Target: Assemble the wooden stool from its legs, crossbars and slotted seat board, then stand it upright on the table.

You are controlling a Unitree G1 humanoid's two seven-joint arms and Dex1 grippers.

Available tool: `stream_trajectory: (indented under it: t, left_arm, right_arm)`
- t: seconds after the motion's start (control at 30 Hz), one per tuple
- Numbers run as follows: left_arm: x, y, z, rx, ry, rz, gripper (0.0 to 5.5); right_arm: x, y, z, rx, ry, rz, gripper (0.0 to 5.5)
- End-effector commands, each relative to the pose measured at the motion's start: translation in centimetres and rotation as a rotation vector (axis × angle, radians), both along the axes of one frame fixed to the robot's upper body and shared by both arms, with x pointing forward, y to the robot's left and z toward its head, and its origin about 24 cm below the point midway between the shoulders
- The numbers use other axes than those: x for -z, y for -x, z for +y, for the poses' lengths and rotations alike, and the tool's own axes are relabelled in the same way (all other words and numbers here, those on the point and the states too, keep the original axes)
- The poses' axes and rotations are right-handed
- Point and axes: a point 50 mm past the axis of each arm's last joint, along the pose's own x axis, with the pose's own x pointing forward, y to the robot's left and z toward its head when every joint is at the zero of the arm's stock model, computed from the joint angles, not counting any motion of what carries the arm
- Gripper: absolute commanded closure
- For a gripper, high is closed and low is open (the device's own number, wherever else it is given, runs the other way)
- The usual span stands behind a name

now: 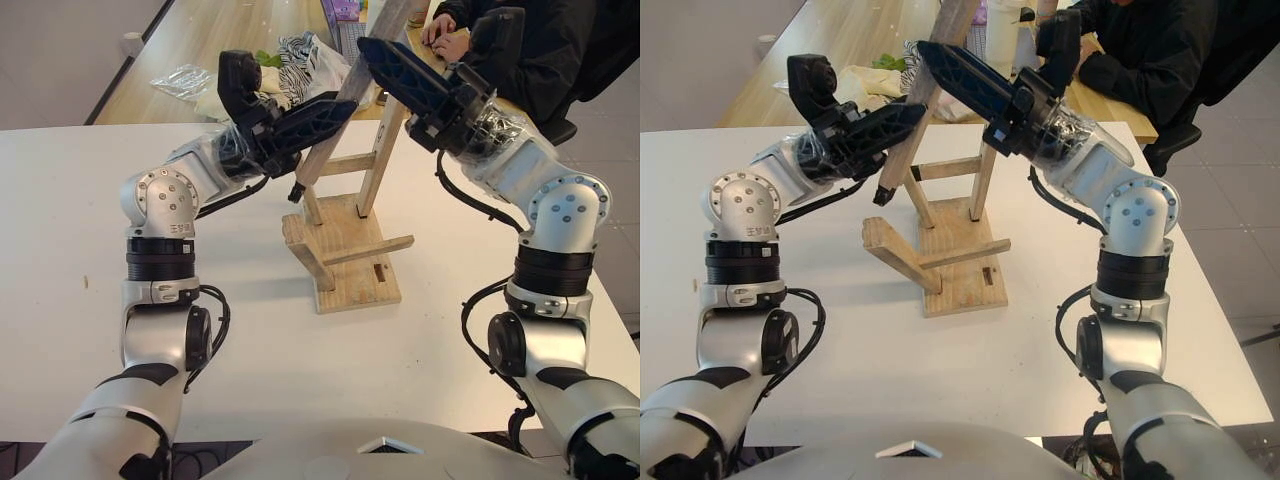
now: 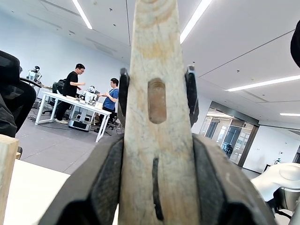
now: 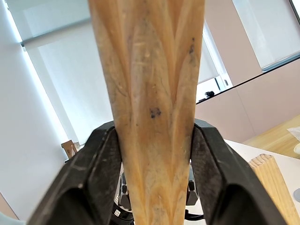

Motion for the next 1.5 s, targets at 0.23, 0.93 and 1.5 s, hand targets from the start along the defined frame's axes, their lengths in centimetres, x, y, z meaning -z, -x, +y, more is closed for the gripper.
stream_trajectory:
  t: [0.23, 0.93, 1.5]
  left_arm:
    - [3.1, -0.6, 2.6, -0.125, -0.177, 0.062, 2.04]
    - [5.7, -2.5, 5.5, -0.513, -0.279, -0.011, 1.55]
    - [6.2, -2.5, 5.5, -0.532, -0.295, -0.002, 1.55]
  right_arm:
    - [2.2, -0.4, -4.4, 0.172, -0.004, 0.052, 3.5]
    - [14.3, 2.6, -9.1, 0.295, 0.298, 0.106, 3.5]
    - [18.3, 5.0, -12.7, 0.121, 0.708, 0.132, 3.5]
